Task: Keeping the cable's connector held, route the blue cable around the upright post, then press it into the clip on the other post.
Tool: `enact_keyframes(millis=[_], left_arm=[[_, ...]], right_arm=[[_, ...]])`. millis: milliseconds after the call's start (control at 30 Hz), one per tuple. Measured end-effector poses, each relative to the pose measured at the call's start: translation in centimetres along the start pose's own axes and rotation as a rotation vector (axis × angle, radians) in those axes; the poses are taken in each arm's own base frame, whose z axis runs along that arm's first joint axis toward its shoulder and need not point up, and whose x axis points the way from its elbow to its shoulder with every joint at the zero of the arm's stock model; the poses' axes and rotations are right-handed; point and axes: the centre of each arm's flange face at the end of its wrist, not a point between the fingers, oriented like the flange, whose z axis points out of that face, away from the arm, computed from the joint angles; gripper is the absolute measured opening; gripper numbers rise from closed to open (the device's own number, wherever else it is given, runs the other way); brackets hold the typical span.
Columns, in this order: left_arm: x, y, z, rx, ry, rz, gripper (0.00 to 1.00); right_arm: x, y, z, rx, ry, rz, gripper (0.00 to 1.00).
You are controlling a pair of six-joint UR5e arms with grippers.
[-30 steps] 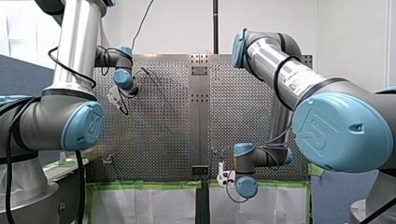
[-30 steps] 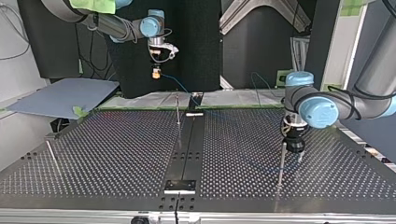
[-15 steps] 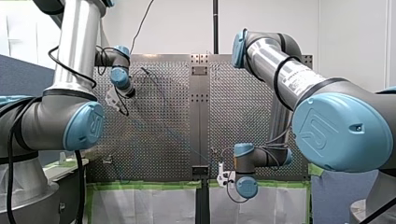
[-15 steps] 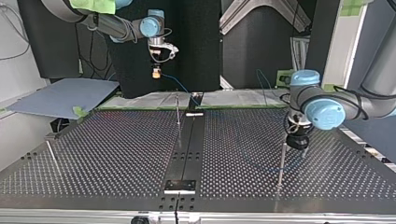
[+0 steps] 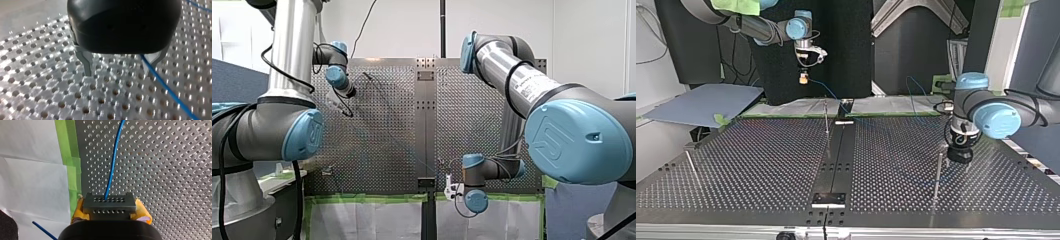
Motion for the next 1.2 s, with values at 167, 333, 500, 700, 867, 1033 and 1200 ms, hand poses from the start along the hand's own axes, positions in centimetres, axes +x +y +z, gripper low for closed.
enact_keyframes(millis=[167,333,500,700,867,1033,1200], left_arm=[[-0.5,-1.5,-1.1,0.033,0.028,-0.048,1.00],[-0.6,-2.0,-2.0,0.029,0.059,-0.060,1.00],[-0.9,-2.2,-3.2,0.028,0.056,-0.055,1.00],[-0.9,-2.6,-4.6,0.042,0.067,-0.052,1.00],[-0.5,-2.8,-5.5,0.054,0.080,-0.046,1.00],[-0.2,-2.7,-6.5,0.054,0.086,-0.044,1.00],[-0.4,-3.1,-8.1,0.071,0.076,-0.046,1.00]], right_arm=[[0.0,0.0,0.0,0.001,0.001,0.001,0.00],[0.0,0.0,0.0,0.001,0.001,0.001,0.00],[-0.1,0.0,0.0,0.001,0.001,0.003,0.00],[-0.1,0.0,0.0,0.005,0.001,0.006,0.00],[-0.1,0.0,0.0,0.006,0.001,0.008,0.00],[-0.1,0.0,0.1,0.008,0.002,0.010,0.00],[-0.1,0.0,0.1,0.014,0.002,0.011,0.00]])
